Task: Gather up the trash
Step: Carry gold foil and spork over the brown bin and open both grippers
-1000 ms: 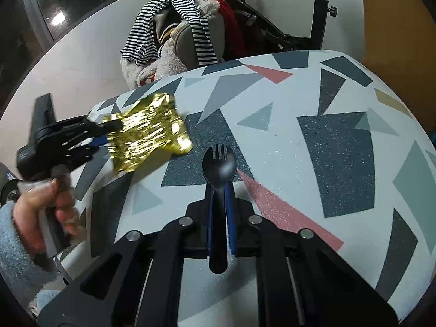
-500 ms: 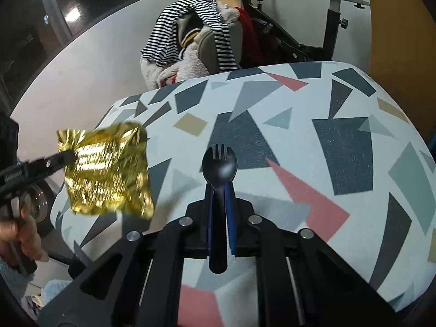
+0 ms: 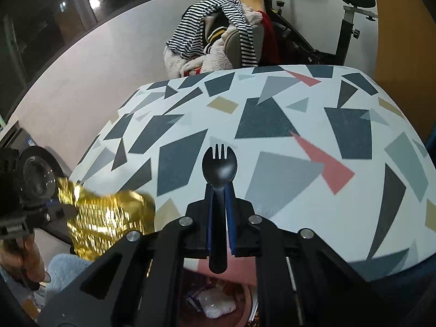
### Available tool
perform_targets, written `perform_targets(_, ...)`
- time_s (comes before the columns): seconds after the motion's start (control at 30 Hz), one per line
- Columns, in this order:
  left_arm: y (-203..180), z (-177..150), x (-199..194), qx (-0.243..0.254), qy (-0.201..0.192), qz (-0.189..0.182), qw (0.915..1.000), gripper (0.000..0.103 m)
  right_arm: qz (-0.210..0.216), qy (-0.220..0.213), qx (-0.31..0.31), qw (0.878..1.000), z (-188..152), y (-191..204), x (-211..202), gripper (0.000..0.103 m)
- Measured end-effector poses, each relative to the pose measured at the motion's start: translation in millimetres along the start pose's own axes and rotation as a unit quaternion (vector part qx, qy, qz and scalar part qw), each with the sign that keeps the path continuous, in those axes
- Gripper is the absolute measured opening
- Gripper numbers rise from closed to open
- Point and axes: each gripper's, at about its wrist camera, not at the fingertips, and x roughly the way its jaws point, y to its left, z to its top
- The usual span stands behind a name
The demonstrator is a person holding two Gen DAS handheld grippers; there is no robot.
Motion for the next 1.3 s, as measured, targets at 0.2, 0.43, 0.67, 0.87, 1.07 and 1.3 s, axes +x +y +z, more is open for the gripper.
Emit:
perform_targets(0.2,-6,-31,13,0.021,0.029,0.017,0.9992,0.017,0.002,0.006,-0.005,1.000,-18,8,-9,0.013)
perform_targets(0.43,-6,-57,38,0.023,0.059,0.030,0.9975,0.018,0.002,0.012,-0.007,1.000,-30,10,-15,0.013)
perform_targets(0.67,-1,-61,46,-0.004,0.048,0.043,0.9979,0.042,0.008,0.020,-0.007,1.000,-37,11,-14,0.013)
perform_targets(0.87,-9,-50,25,-0.009,-0.004,0.091,0.9958,0.076,0.013,0.038,-0.009,0.999,-47,17,-8,0.013)
perform_targets(1.07,-18,-45,-4,-0.006,-0.054,0.138,0.9889,0.092,0.026,0.064,-0.023,0.997,-64,31,-2,0.013)
perform_targets(1.3,-14,-52,-28,-0.022,-0.087,0.176,0.9802,0.095,0.044,0.100,-0.037,0.993,-88,49,9,0.013)
